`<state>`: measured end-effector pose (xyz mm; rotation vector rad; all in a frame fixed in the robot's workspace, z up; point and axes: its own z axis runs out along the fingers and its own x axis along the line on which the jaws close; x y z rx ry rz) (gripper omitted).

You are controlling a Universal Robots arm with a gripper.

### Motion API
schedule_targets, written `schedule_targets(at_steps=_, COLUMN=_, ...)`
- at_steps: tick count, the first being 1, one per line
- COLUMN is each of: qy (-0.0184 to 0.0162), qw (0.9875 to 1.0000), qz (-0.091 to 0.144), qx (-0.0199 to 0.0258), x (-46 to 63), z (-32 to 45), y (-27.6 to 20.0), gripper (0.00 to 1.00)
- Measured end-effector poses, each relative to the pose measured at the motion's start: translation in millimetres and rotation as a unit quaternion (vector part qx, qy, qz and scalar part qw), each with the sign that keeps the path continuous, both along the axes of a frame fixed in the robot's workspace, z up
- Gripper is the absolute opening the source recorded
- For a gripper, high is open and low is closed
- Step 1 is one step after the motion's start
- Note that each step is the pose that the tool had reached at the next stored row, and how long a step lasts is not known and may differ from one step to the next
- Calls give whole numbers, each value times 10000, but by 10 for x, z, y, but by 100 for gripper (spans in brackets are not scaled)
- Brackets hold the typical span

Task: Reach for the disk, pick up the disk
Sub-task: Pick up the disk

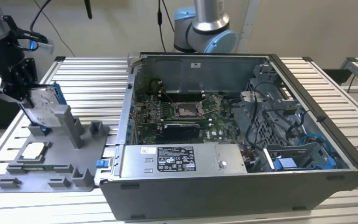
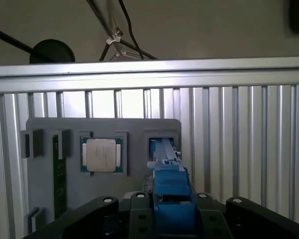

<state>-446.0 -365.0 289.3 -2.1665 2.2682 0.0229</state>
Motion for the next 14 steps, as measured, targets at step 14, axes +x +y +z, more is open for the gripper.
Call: schedule_targets(at_steps=14, qy=0, qw=10000, qz=87, qx=0, x=0, z=637, y=0, gripper=0)
